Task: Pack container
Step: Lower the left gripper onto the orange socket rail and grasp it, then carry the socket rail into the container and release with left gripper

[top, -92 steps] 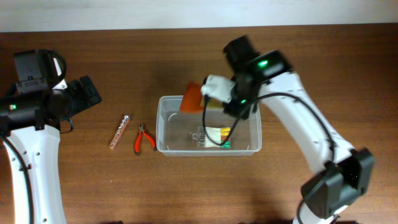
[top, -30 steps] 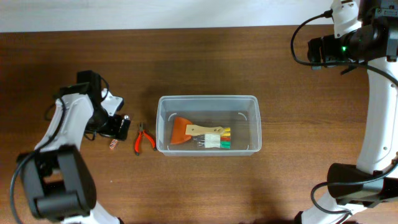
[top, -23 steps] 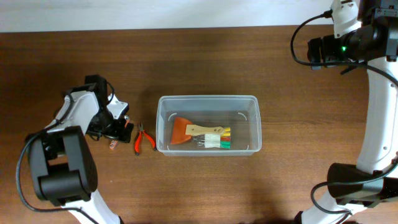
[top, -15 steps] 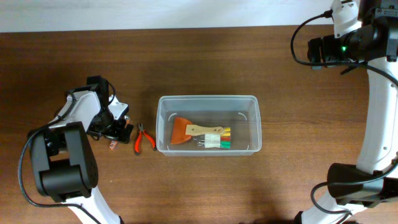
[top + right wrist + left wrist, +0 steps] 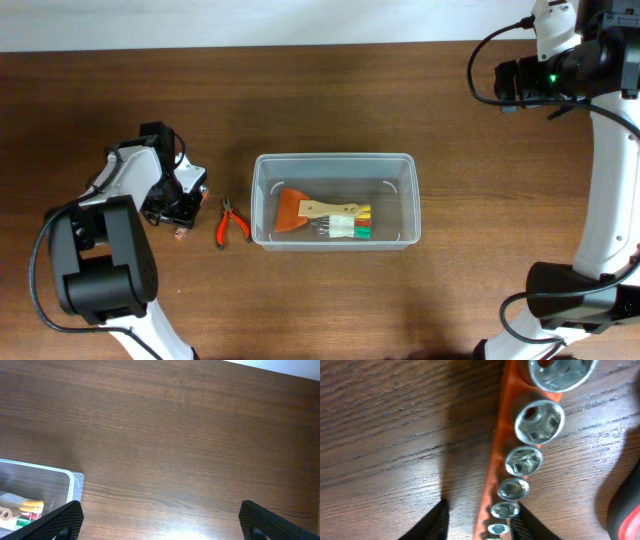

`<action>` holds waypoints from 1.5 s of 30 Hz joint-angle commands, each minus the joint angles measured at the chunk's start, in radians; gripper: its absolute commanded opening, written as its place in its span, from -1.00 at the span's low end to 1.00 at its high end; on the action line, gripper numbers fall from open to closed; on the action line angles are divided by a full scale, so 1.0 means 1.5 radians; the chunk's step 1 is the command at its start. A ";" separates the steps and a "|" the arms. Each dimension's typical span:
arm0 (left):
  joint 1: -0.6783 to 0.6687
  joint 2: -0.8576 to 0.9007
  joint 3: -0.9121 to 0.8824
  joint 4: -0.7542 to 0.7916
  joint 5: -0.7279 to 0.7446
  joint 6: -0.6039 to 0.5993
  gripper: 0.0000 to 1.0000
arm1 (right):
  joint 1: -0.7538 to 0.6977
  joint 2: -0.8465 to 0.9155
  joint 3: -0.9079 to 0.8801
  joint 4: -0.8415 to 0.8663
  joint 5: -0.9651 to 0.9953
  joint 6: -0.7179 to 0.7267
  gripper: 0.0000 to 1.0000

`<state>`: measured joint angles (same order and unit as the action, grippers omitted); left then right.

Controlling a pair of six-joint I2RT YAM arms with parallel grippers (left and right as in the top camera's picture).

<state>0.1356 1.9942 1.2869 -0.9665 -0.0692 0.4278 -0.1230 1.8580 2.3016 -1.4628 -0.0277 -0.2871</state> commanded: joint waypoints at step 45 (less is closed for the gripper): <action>-0.375 -0.048 0.382 -0.266 0.229 0.285 -0.97 | -0.002 0.001 -0.001 0.001 -0.009 0.005 0.97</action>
<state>-0.4015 1.8648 1.8935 -1.3643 0.2180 0.7929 -0.1230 1.8580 2.3016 -1.4624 -0.0277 -0.2871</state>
